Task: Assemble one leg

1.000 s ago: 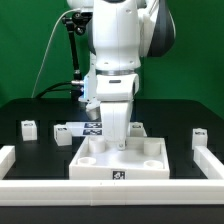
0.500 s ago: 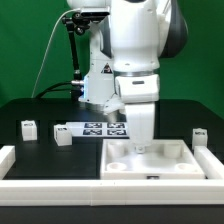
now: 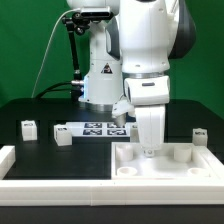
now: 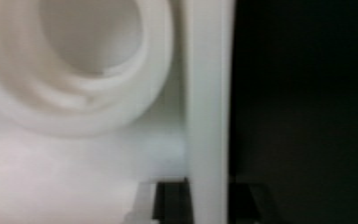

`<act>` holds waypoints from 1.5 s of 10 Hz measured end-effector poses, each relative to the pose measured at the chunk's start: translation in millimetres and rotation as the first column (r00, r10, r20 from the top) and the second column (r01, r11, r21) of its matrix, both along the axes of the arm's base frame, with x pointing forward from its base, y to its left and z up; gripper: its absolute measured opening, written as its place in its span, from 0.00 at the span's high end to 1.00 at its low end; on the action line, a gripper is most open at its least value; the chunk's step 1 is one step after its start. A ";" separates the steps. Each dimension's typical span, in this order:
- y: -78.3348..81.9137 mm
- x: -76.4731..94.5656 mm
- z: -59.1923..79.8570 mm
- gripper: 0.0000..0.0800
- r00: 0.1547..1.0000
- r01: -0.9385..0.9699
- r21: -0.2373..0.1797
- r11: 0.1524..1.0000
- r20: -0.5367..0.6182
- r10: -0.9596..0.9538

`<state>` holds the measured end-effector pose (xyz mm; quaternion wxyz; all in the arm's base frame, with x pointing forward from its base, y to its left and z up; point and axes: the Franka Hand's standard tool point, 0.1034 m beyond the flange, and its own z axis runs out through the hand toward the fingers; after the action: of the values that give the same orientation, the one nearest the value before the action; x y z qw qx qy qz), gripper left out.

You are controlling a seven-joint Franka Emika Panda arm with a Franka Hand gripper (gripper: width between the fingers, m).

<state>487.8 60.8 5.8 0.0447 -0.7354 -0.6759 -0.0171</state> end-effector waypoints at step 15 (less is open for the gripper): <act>-1.4 0.9 0.7 0.19 1.000 -0.001 -0.003 1.000 -0.008 0.001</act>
Offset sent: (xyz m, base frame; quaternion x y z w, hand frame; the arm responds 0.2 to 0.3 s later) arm 0.0000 0.0000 0.0000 0.0000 0.0000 0.0000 1.0000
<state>488.7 59.4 6.5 0.0461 -0.7352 -0.6761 -0.0130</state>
